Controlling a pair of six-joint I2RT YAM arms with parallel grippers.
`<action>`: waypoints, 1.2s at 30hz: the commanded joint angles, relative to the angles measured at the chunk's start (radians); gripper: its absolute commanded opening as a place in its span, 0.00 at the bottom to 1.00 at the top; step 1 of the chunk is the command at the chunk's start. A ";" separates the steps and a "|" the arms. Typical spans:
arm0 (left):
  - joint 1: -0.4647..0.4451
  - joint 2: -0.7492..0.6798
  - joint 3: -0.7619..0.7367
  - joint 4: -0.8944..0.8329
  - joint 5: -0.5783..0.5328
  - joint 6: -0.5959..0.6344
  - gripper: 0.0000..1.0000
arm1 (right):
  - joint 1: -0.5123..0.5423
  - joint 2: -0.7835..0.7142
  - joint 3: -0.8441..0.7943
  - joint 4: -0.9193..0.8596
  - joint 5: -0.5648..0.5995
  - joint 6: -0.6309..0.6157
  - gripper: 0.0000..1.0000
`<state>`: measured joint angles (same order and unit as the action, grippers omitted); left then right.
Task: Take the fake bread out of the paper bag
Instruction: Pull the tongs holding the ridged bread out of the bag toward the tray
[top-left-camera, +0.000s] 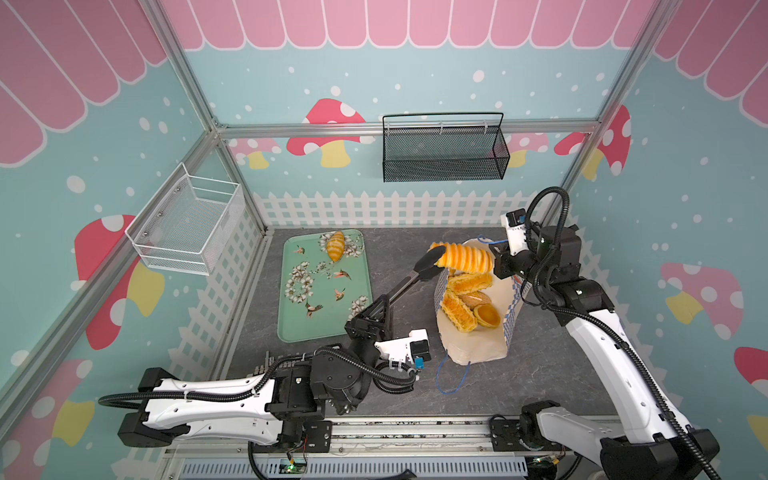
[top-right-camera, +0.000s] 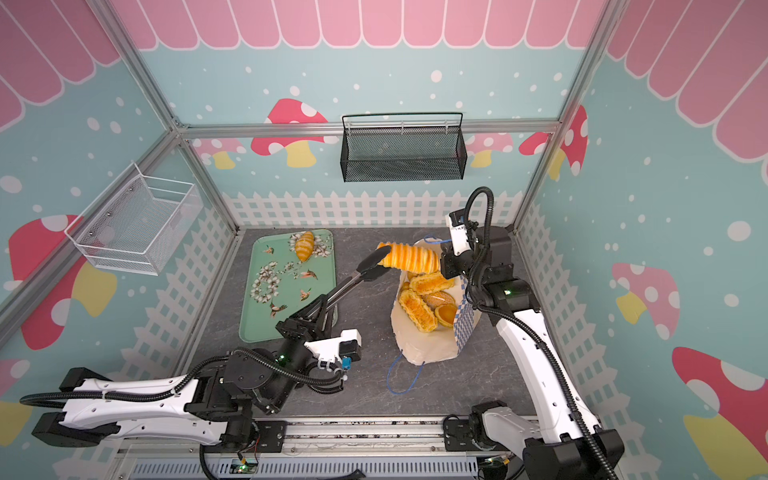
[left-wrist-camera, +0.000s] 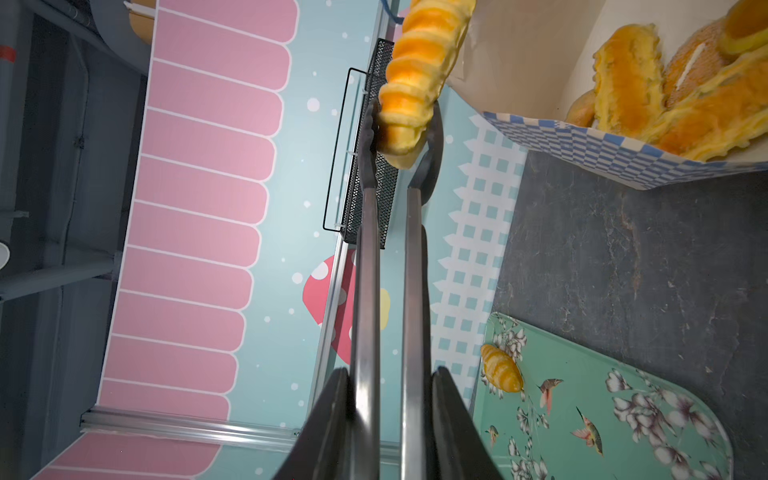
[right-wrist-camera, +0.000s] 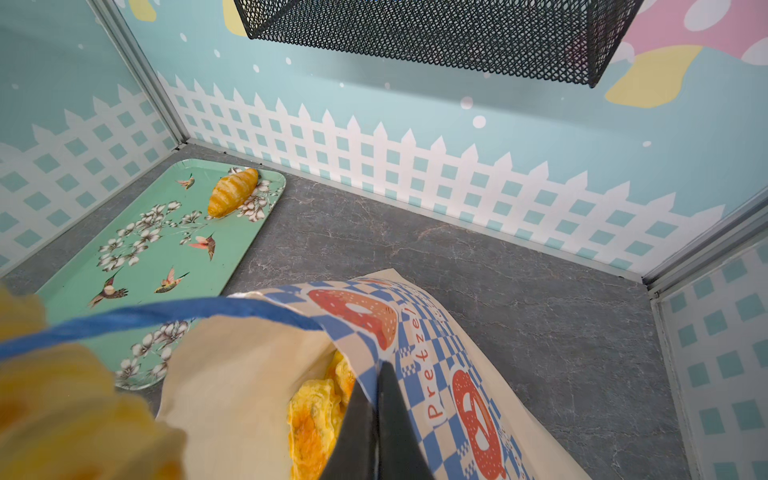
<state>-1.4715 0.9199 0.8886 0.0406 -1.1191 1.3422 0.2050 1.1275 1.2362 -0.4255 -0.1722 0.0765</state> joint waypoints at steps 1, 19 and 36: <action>-0.015 -0.050 -0.014 0.070 -0.049 -0.018 0.00 | 0.005 -0.002 -0.006 0.031 0.016 0.008 0.00; 0.108 -0.156 0.100 -0.303 -0.079 -0.429 0.00 | 0.005 0.006 -0.024 0.052 0.025 0.000 0.00; 0.806 0.153 0.282 -0.895 0.418 -1.161 0.00 | 0.005 -0.018 -0.030 0.041 0.039 -0.006 0.00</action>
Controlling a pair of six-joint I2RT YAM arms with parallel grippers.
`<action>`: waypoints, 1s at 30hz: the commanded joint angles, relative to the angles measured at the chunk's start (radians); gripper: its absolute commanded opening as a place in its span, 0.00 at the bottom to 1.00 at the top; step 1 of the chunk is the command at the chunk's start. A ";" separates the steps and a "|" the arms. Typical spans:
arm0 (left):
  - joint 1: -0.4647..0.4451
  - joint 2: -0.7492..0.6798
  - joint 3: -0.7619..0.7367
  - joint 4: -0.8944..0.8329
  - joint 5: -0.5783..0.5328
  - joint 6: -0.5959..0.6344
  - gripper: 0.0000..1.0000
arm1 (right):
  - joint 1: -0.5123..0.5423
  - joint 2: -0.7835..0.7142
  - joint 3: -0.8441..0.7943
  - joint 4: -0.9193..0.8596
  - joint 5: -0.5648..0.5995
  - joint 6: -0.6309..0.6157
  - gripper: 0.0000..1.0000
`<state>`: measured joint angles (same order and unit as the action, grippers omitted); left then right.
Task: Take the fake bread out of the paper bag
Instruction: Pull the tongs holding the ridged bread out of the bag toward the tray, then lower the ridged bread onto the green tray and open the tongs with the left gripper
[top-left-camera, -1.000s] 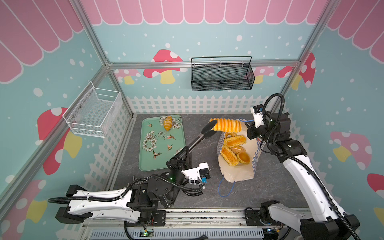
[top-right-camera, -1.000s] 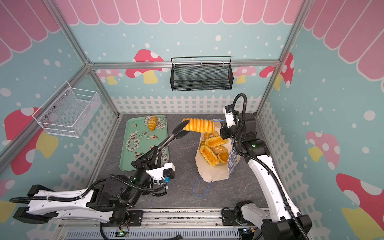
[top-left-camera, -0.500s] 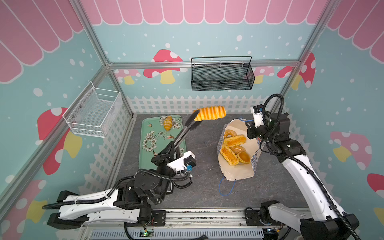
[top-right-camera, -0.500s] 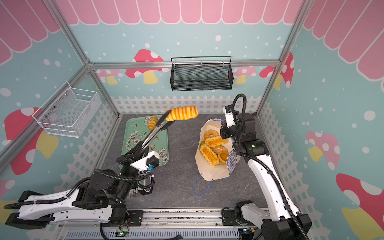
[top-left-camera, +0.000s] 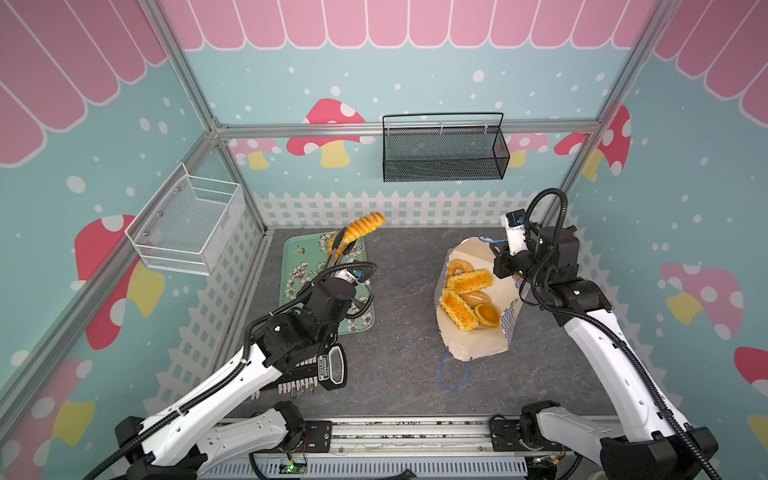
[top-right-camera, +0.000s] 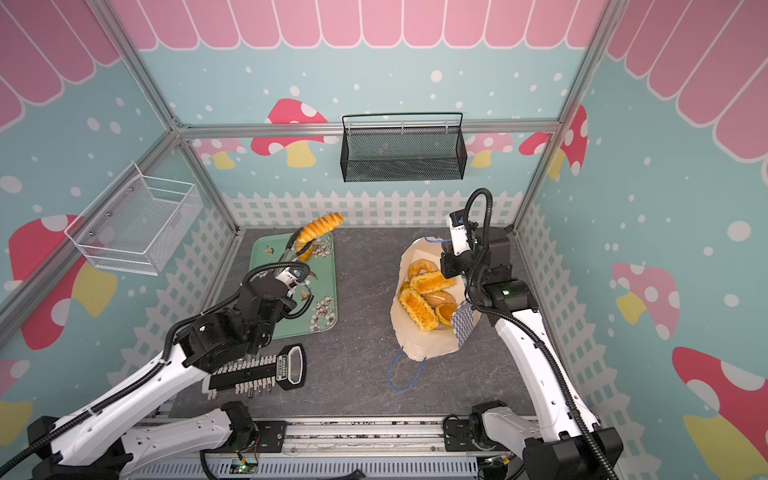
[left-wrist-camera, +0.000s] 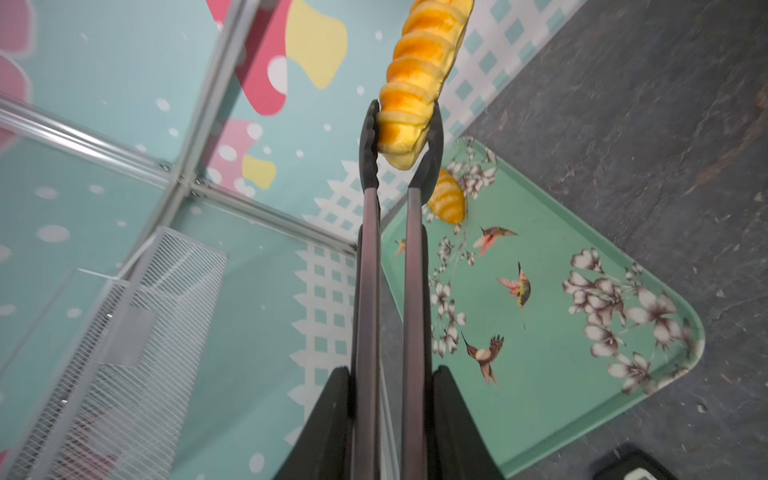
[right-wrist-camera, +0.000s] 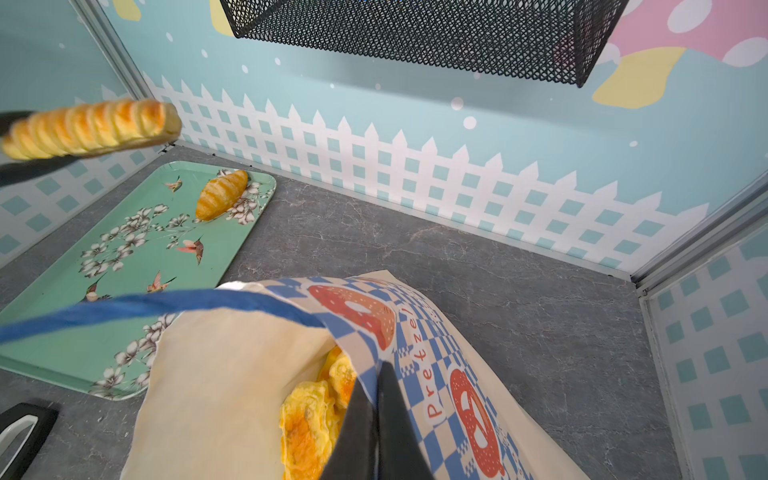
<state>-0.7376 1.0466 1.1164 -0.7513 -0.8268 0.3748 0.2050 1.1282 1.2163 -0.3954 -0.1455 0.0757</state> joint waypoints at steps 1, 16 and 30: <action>0.110 0.049 0.067 -0.124 0.169 -0.229 0.00 | 0.005 -0.020 -0.013 0.012 0.015 -0.005 0.00; 0.265 0.340 0.077 -0.085 0.209 -0.329 0.00 | 0.005 -0.018 -0.033 0.014 0.027 -0.030 0.00; 0.265 0.406 0.077 -0.009 0.099 -0.254 0.00 | 0.005 0.001 -0.023 0.018 0.026 -0.045 0.00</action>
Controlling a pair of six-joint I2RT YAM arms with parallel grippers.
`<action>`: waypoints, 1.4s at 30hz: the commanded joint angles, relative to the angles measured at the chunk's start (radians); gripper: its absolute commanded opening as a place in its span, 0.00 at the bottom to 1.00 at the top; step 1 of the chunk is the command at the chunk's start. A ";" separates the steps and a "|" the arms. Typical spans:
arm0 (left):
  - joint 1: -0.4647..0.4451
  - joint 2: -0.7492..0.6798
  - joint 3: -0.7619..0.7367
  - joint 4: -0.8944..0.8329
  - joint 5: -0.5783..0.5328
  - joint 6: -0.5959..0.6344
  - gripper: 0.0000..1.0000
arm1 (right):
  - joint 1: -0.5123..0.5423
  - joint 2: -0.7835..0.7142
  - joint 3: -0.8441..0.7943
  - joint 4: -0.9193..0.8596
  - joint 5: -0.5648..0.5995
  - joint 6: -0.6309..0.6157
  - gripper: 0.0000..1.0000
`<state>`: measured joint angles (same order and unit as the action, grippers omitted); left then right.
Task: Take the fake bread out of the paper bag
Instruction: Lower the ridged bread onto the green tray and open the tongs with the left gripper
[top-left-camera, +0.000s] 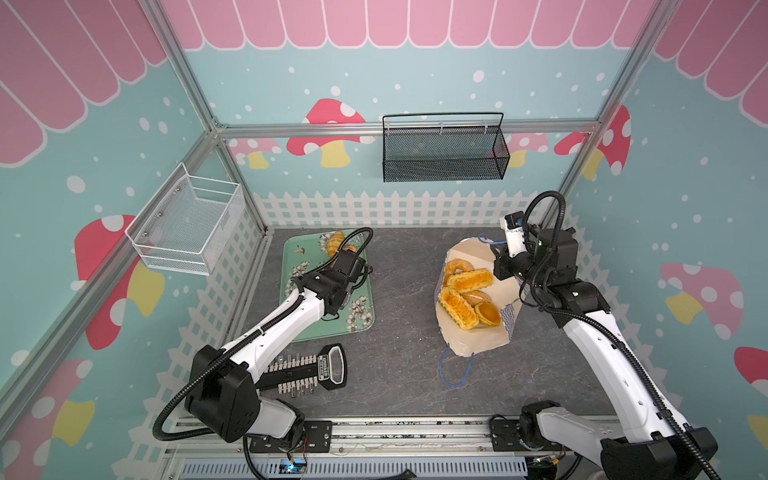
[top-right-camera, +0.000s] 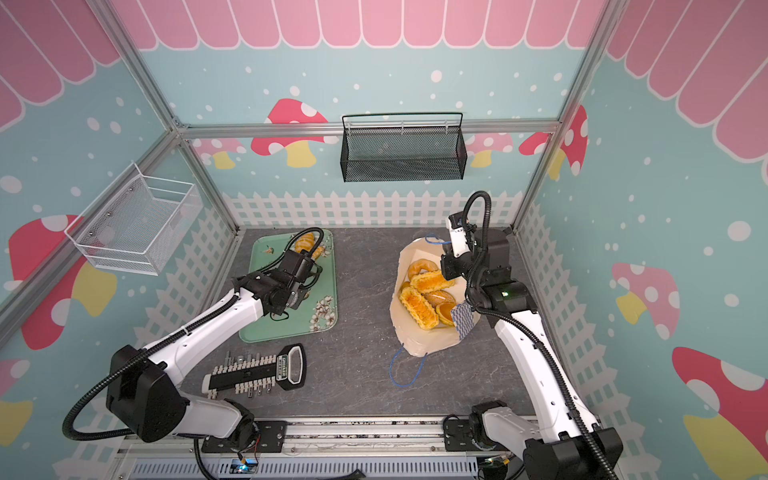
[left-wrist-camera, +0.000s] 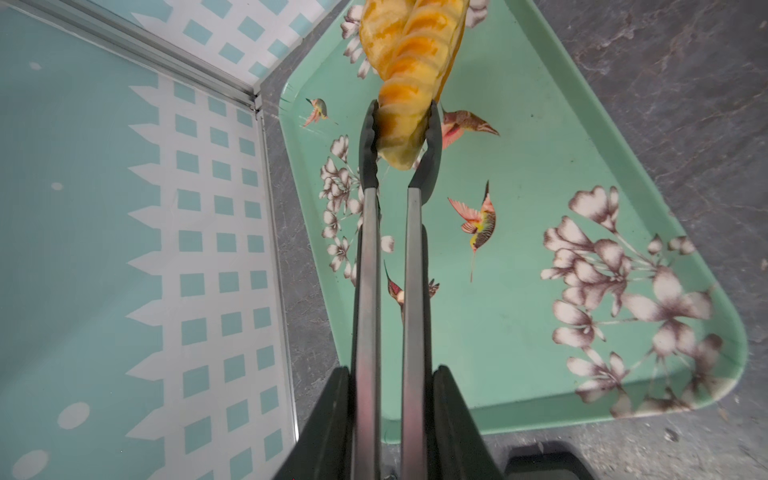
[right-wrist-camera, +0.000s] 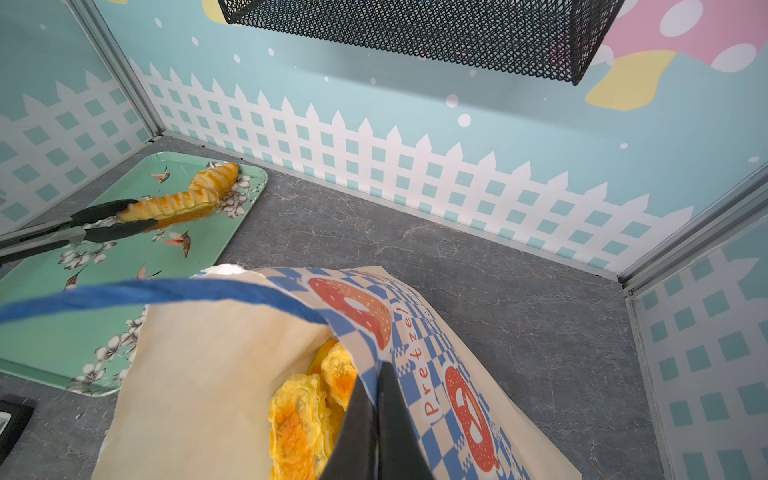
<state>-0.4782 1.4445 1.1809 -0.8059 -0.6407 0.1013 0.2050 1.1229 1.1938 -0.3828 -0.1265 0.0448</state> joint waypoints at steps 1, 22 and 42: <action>0.006 0.010 0.010 0.048 -0.087 0.021 0.00 | 0.005 0.007 0.000 0.007 0.003 -0.012 0.00; -0.116 0.158 -0.030 -0.041 -0.086 -0.115 0.13 | 0.006 0.014 0.000 0.010 -0.003 -0.010 0.00; -0.101 0.047 0.025 -0.098 0.062 -0.123 0.43 | 0.006 0.003 0.012 -0.003 -0.010 0.001 0.00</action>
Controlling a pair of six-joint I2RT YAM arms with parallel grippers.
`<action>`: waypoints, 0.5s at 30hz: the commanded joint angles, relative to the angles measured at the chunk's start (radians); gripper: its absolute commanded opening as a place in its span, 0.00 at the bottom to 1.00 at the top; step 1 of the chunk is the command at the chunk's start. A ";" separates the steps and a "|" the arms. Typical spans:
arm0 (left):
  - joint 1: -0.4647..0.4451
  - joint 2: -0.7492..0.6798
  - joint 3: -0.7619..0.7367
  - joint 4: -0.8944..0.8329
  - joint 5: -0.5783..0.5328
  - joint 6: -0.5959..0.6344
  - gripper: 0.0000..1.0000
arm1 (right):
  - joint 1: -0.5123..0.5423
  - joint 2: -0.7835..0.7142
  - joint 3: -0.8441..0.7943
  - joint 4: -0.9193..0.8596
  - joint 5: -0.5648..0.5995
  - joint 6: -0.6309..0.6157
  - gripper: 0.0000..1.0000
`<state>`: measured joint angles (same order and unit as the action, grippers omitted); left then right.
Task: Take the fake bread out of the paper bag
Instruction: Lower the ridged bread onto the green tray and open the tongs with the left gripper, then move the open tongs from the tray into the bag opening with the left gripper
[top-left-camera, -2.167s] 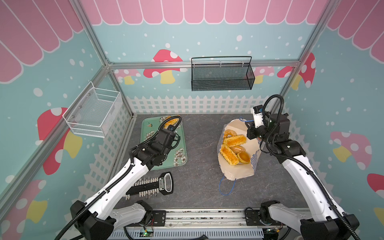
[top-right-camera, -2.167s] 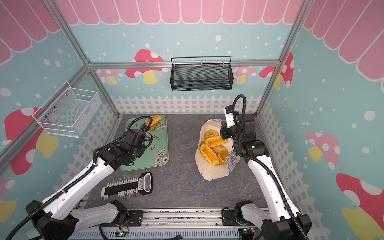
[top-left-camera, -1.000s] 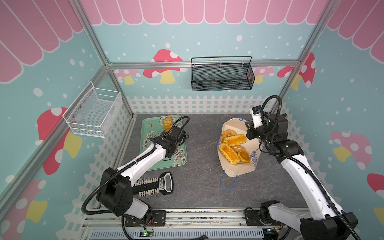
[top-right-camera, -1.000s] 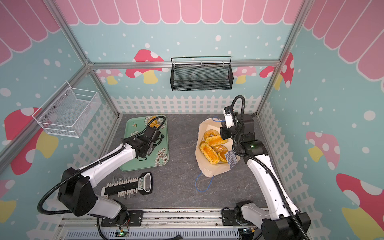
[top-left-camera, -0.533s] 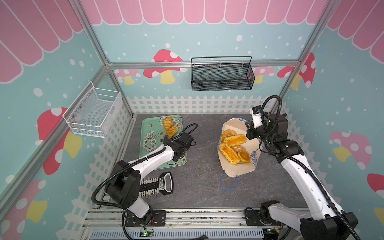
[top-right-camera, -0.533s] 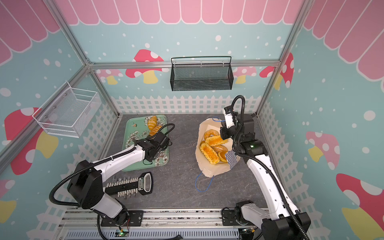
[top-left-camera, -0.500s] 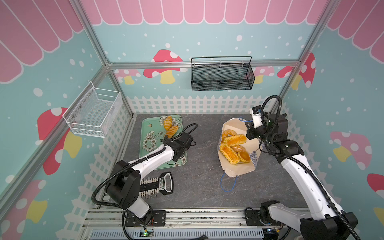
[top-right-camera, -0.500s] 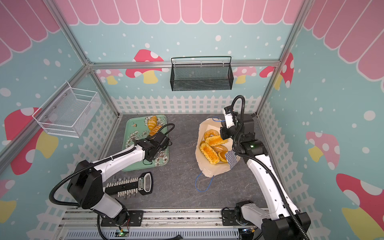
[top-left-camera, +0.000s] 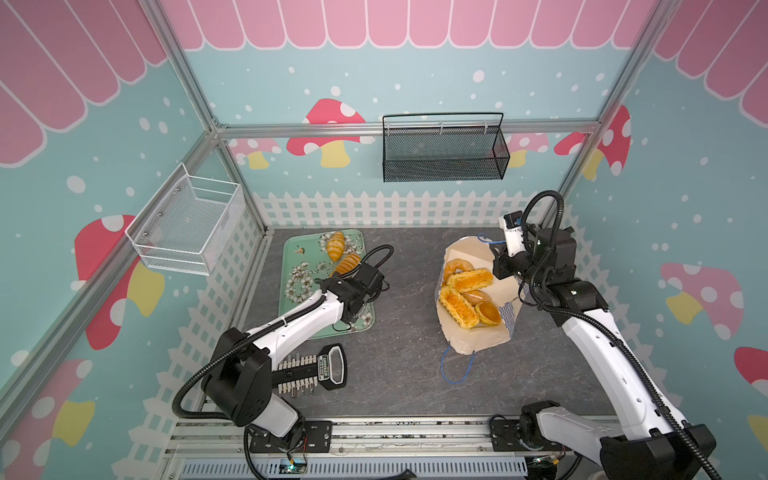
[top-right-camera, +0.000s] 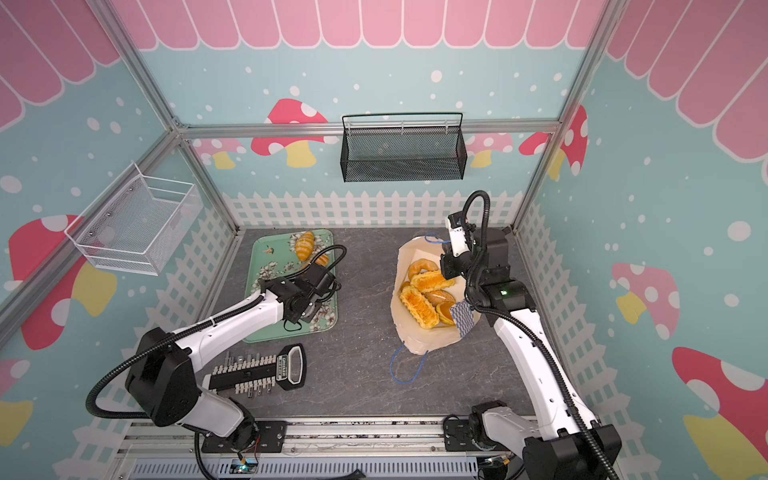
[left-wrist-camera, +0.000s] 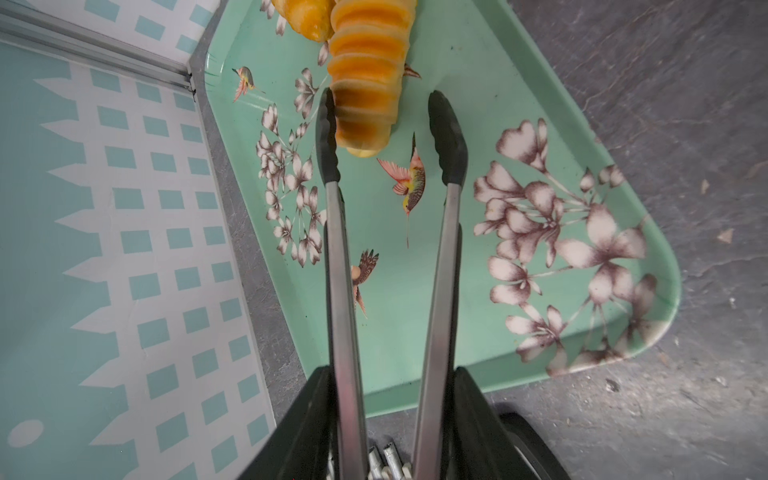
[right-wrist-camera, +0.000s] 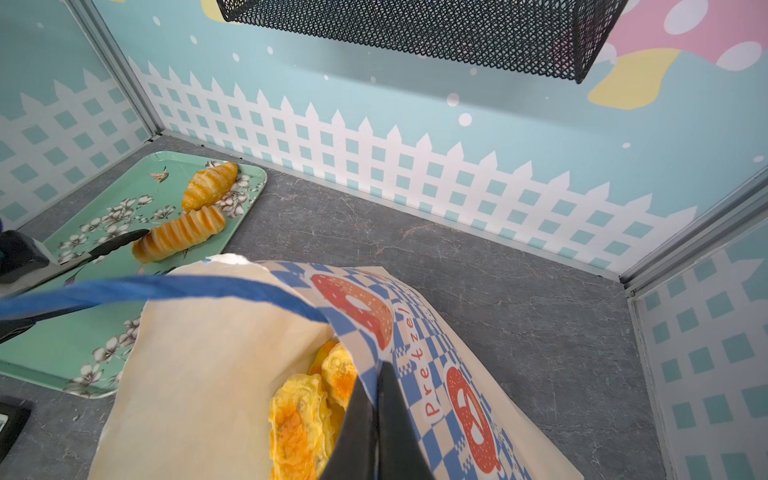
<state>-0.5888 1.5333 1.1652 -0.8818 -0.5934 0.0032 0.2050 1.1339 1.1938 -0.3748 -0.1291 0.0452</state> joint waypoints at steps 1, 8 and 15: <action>0.010 -0.047 0.046 -0.030 0.015 -0.026 0.43 | 0.005 -0.010 0.012 -0.011 -0.010 0.002 0.00; 0.013 -0.106 0.067 -0.064 0.008 -0.026 0.43 | 0.005 -0.013 0.020 -0.010 -0.014 0.007 0.00; 0.013 -0.194 0.114 -0.086 0.022 0.006 0.42 | 0.005 -0.004 0.027 -0.007 -0.030 0.017 0.00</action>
<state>-0.5827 1.3945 1.2221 -0.9565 -0.5774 0.0055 0.2050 1.1339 1.1938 -0.3759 -0.1387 0.0498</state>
